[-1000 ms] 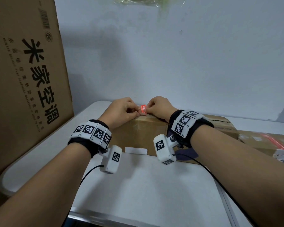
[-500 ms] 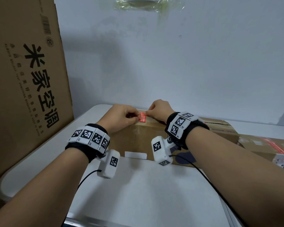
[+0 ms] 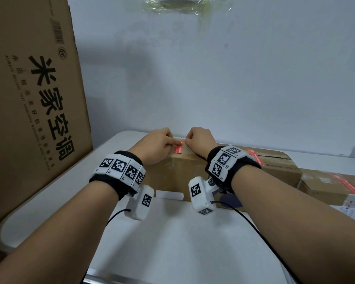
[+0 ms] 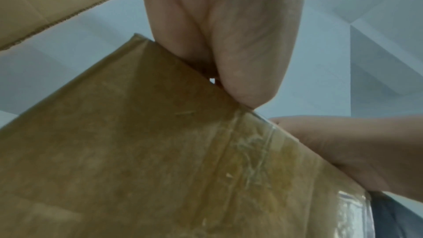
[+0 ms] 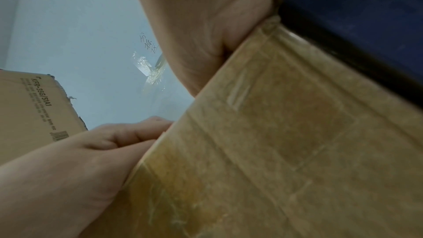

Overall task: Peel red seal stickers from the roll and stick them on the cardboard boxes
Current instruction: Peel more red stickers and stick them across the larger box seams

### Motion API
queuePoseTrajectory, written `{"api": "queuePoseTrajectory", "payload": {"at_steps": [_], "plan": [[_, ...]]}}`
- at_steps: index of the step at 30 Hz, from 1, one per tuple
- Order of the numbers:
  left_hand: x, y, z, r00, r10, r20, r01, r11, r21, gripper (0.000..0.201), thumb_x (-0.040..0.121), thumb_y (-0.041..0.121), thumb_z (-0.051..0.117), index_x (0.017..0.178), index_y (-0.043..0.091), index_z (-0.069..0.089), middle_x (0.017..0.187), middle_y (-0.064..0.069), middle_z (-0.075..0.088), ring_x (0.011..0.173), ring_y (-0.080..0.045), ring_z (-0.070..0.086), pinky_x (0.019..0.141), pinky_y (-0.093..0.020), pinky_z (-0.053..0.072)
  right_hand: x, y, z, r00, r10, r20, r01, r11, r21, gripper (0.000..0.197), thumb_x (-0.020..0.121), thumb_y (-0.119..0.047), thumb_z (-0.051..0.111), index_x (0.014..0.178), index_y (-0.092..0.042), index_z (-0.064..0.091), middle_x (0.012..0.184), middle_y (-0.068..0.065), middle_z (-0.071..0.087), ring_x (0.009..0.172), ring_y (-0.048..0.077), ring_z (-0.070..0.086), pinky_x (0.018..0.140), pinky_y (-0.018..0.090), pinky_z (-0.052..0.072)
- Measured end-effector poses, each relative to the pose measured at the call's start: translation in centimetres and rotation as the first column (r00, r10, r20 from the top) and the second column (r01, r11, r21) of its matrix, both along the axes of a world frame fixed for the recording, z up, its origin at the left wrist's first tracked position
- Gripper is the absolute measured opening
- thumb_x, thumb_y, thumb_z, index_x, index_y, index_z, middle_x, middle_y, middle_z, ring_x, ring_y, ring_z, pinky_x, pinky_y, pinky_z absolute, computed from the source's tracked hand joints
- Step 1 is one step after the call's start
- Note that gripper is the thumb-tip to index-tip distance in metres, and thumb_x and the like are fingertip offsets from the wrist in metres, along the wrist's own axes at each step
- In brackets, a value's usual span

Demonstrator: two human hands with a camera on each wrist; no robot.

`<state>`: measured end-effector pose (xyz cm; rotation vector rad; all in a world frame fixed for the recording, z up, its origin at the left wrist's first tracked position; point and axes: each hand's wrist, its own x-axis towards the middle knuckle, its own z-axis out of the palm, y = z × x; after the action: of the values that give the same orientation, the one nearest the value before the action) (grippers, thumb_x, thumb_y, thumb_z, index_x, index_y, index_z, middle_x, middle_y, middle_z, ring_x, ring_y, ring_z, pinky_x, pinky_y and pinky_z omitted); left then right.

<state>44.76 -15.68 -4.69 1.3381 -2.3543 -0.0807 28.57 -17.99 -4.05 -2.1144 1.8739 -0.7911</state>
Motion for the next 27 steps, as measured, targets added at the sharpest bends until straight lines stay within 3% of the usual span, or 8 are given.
{"api": "queuePoseTrajectory", "payload": {"at_steps": [4, 8, 13, 16, 21, 24, 27], "plan": [[-0.5, -0.4, 0.2, 0.997, 0.061, 0.051, -0.064, 0.996, 0.062, 0.038, 0.095, 0.018, 0.042, 0.129, 0.023, 0.060, 0.116, -0.005, 0.051, 0.109, -0.022, 0.048, 0.095, -0.032, 0.040, -0.1, 0.0, 0.0, 1.000, 0.010, -0.006, -0.010, 1.000, 0.006, 0.025, 0.089, -0.011, 0.048, 0.099, 0.000, 0.069, 0.106, 0.015, 0.071, 0.103, 0.030, 0.062, 0.086, 0.038, 0.051], [-0.9, -0.8, 0.6, 0.988, 0.089, 0.125, -0.102, 0.989, 0.105, 0.043, 0.095, 0.021, 0.037, 0.134, 0.026, 0.054, 0.113, -0.004, 0.047, 0.113, -0.025, 0.044, 0.103, -0.038, 0.037, -0.1, -0.2, -0.2, 1.000, 0.004, 0.005, -0.004, 1.000, 0.007, 0.024, 0.090, -0.013, 0.049, 0.103, -0.004, 0.067, 0.110, 0.014, 0.069, 0.106, 0.029, 0.061, 0.087, 0.036, 0.050], [-0.8, -0.6, 0.6, 0.989, 0.103, 0.103, -0.115, 0.985, 0.127, 0.044, 0.096, 0.021, 0.034, 0.137, 0.026, 0.051, 0.103, 0.003, 0.039, 0.107, -0.020, 0.040, 0.096, -0.029, 0.030, 0.0, -0.2, -0.2, 1.000, -0.003, 0.002, 0.003, 1.000, 0.022, 0.024, 0.090, -0.013, 0.048, 0.105, -0.006, 0.066, 0.113, 0.013, 0.068, 0.106, 0.029, 0.061, 0.085, 0.034, 0.049], [-0.7, -0.5, 0.4, 0.994, 0.101, 0.049, -0.106, 0.989, 0.102, 0.041, 0.095, 0.020, 0.037, 0.131, 0.024, 0.058, 0.105, 0.001, 0.045, 0.105, -0.018, 0.041, 0.093, -0.026, 0.031, 0.0, -0.2, -0.1, 1.000, -0.004, -0.002, 0.004, 1.000, 0.026, 0.024, 0.091, -0.014, 0.048, 0.106, -0.006, 0.065, 0.114, 0.013, 0.067, 0.106, 0.029, 0.061, 0.085, 0.034, 0.049], [0.5, 0.2, -0.5, 0.989, 0.121, -0.090, -0.123, 0.992, -0.017, 0.031, 0.092, 0.018, 0.047, 0.111, 0.018, 0.073, 0.109, 0.001, 0.059, 0.098, -0.015, 0.052, 0.086, -0.027, 0.041, 0.3, 0.2, 0.0, 0.995, 0.003, -0.098, -0.002, 1.000, 0.017, 0.027, 0.092, -0.012, 0.044, 0.109, -0.006, 0.064, 0.119, 0.014, 0.063, 0.110, 0.030, 0.058, 0.085, 0.033, 0.045], [0.5, 0.7, -0.9, 0.983, 0.141, -0.121, -0.149, 0.987, -0.056, 0.030, 0.092, 0.017, 0.048, 0.107, 0.017, 0.073, 0.107, 0.001, 0.061, 0.097, -0.014, 0.055, 0.086, -0.029, 0.045, -0.1, 0.9, 0.6, 0.988, 0.068, -0.138, -0.067, 0.998, 0.008, 0.029, 0.092, -0.012, 0.047, 0.117, -0.012, 0.062, 0.127, 0.011, 0.057, 0.117, 0.027, 0.054, 0.092, 0.032, 0.042], [0.3, 0.8, -1.1, 0.976, 0.161, -0.144, -0.171, 0.983, -0.062, 0.031, 0.091, 0.017, 0.047, 0.107, 0.017, 0.073, 0.106, 0.000, 0.061, 0.100, -0.017, 0.057, 0.089, -0.033, 0.047, -1.0, 2.2, 0.9, 0.984, 0.127, -0.122, -0.132, 0.991, -0.031, 0.032, 0.089, -0.007, 0.049, 0.113, -0.019, 0.067, 0.125, 0.009, 0.055, 0.113, 0.025, 0.056, 0.088, 0.030, 0.042]]}}
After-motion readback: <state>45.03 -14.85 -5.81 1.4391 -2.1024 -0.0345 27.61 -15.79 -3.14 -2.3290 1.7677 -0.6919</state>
